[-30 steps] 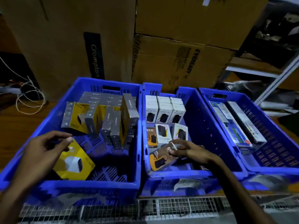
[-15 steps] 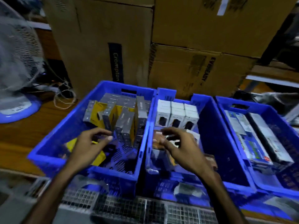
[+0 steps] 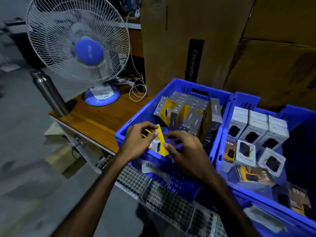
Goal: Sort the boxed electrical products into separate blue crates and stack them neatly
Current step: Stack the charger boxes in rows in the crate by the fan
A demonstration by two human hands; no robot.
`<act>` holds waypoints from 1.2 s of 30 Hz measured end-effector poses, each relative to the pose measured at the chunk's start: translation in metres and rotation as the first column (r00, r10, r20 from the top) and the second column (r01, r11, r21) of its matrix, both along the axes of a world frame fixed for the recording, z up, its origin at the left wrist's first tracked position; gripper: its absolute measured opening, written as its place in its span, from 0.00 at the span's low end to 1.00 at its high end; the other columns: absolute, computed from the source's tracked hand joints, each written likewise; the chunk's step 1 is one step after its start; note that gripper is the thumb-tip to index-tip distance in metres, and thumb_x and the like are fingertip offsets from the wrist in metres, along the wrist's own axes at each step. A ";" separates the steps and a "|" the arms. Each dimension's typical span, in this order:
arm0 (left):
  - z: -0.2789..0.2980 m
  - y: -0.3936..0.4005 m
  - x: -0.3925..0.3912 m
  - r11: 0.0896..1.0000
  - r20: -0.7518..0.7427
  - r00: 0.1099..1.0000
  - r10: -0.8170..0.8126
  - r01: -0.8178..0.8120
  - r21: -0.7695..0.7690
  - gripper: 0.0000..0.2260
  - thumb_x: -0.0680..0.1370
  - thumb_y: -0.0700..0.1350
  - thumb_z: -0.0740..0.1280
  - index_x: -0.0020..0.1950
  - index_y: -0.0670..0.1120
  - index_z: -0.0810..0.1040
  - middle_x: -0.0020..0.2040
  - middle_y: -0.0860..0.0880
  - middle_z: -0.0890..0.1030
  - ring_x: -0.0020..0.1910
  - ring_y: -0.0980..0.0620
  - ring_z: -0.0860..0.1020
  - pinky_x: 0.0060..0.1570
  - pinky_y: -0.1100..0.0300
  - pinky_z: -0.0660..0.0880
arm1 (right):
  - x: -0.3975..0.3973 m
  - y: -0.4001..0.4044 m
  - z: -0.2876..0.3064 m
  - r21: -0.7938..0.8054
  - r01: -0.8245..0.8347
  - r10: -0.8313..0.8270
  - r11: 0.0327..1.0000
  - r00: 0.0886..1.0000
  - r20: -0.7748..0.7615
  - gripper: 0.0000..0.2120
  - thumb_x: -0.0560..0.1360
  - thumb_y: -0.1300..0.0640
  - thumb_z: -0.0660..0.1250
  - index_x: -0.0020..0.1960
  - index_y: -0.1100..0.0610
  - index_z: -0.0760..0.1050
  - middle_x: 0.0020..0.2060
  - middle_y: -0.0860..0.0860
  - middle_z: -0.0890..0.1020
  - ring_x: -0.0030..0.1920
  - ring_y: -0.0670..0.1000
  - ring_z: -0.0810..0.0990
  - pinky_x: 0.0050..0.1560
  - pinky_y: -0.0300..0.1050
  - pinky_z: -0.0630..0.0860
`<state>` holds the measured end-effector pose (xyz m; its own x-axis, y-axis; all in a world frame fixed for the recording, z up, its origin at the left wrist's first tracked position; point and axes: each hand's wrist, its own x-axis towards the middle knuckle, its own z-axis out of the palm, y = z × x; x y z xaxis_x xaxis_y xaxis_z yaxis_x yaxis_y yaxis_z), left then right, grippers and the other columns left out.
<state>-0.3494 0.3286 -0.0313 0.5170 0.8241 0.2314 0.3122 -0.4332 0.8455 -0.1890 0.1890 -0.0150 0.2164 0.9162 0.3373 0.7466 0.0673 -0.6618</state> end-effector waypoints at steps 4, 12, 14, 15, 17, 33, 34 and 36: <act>0.007 0.033 -0.010 0.997 0.010 1.000 0.018 -0.019 0.081 0.07 0.78 0.41 0.74 0.50 0.53 0.84 0.44 0.57 0.86 0.42 0.62 0.82 0.42 0.64 0.78 | 0.002 0.036 -0.010 -0.218 0.041 -0.029 0.975 0.998 0.060 0.25 0.76 0.39 0.67 0.70 0.47 0.73 0.64 0.49 0.79 0.66 0.54 0.77 0.63 0.55 0.75; 0.015 0.098 -0.009 0.990 0.107 0.985 -0.136 0.131 0.051 0.07 0.80 0.38 0.70 0.51 0.50 0.84 0.45 0.54 0.85 0.44 0.55 0.83 0.42 0.62 0.78 | -0.019 0.139 -0.017 -0.629 0.003 0.258 0.778 0.910 0.324 0.48 0.73 0.47 0.77 0.83 0.48 0.50 0.79 0.57 0.56 0.75 0.64 0.64 0.70 0.62 0.69; 0.011 0.102 -0.009 0.984 0.137 0.975 -0.176 0.175 0.019 0.07 0.80 0.37 0.70 0.51 0.49 0.84 0.45 0.53 0.85 0.45 0.53 0.83 0.43 0.60 0.79 | -0.024 0.152 -0.017 -0.677 0.073 0.332 0.733 0.830 0.449 0.47 0.73 0.47 0.77 0.82 0.47 0.52 0.80 0.56 0.53 0.76 0.65 0.61 0.68 0.66 0.71; 0.009 0.103 -0.009 0.982 0.164 0.969 -0.185 0.188 -0.006 0.08 0.80 0.36 0.69 0.51 0.48 0.84 0.45 0.53 0.85 0.45 0.52 0.83 0.44 0.61 0.79 | -0.026 0.155 -0.016 -0.690 0.105 0.362 0.716 0.790 0.496 0.46 0.73 0.48 0.77 0.82 0.47 0.53 0.80 0.55 0.53 0.76 0.64 0.59 0.67 0.67 0.72; 0.004 0.105 -0.011 0.977 0.210 0.957 -0.200 0.212 -0.036 0.07 0.80 0.36 0.69 0.50 0.46 0.84 0.45 0.51 0.85 0.44 0.53 0.83 0.43 0.64 0.78 | -0.026 0.152 -0.015 -0.691 0.161 0.394 0.705 0.721 0.570 0.46 0.72 0.47 0.77 0.81 0.46 0.54 0.80 0.53 0.55 0.76 0.61 0.58 0.64 0.66 0.74; -0.002 0.109 -0.012 0.941 0.157 0.938 -0.308 0.325 -0.095 0.08 0.82 0.36 0.66 0.51 0.46 0.84 0.36 0.60 0.79 0.33 0.63 0.75 0.32 0.71 0.68 | 0.009 0.106 -0.015 -0.760 0.446 0.342 0.472 0.702 0.625 0.34 0.78 0.46 0.69 0.80 0.46 0.58 0.76 0.52 0.65 0.74 0.62 0.64 0.66 0.62 0.71; -0.001 0.110 -0.012 0.941 0.148 0.940 -0.308 0.324 -0.094 0.09 0.82 0.36 0.66 0.52 0.47 0.84 0.39 0.58 0.81 0.36 0.62 0.77 0.34 0.70 0.71 | 0.009 0.105 -0.013 -0.767 0.463 0.362 0.443 0.691 0.626 0.31 0.80 0.47 0.68 0.79 0.47 0.61 0.76 0.52 0.64 0.74 0.62 0.64 0.66 0.62 0.70; -0.001 0.111 -0.012 0.943 0.134 0.944 -0.301 0.316 -0.108 0.11 0.82 0.36 0.65 0.52 0.49 0.84 0.45 0.57 0.84 0.43 0.61 0.81 0.40 0.68 0.76 | 0.014 0.102 -0.006 -0.773 0.502 0.383 0.387 0.676 0.630 0.21 0.82 0.50 0.63 0.74 0.49 0.69 0.77 0.51 0.64 0.74 0.60 0.64 0.68 0.60 0.67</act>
<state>-0.3617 0.4400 -0.0327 0.7268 0.6546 0.2078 0.0790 -0.3802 0.9215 -0.1754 0.2906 -0.0214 0.4242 0.7203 -0.5489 0.8955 -0.2434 0.3726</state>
